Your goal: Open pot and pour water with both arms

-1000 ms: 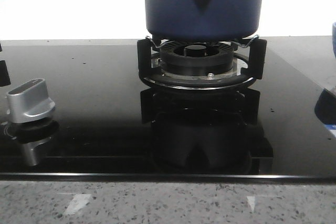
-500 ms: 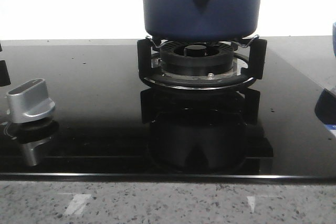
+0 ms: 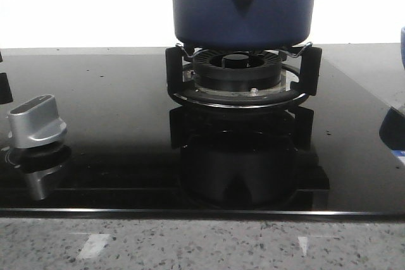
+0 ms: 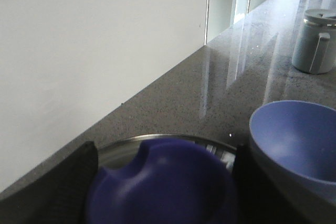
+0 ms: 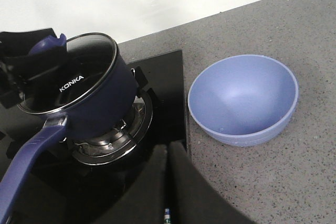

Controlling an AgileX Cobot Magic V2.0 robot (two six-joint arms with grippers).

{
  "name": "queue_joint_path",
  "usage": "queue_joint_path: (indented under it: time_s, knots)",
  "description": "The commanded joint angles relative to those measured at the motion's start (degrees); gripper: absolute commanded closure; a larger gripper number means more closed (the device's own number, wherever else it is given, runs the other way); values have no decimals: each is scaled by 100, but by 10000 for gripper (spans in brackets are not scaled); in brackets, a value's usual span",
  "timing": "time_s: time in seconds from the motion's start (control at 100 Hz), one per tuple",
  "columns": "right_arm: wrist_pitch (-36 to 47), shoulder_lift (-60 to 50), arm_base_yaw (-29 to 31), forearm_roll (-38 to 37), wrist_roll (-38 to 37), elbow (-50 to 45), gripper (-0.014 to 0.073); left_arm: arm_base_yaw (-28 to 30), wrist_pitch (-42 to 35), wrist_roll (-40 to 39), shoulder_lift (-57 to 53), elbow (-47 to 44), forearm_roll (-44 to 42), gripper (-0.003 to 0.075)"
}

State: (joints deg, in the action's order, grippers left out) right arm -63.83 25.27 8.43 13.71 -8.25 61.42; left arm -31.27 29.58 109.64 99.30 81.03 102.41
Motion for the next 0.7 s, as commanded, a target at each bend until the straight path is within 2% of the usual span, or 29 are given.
queue_joint_path:
  time_s: [0.0, 0.08, 0.23, 0.37, 0.52, 0.69]
  knots:
    - [472, 77, -14, 69, 57, 109, 660, -25, 258, -26, -498, 224, 481, 208]
    - [472, 77, -14, 69, 57, 109, 660, -25, 233, -37, -564, 224, 481, 183]
    - [472, 77, -14, 54, 99, 109, 660, -25, 220, -76, -674, 224, 481, 183]
    - [416, 77, -14, -64, 305, 109, 660, -25, -251, -283, -1207, 176, 222, 209]
    - [379, -77, -49, -88, 664, 96, 660, -25, -1325, -680, -2200, -302, -310, 398]
    - [736, -660, -217, -188, 1149, -311, 660, -25, -2145, -680, -3776, -1689, -298, 617]
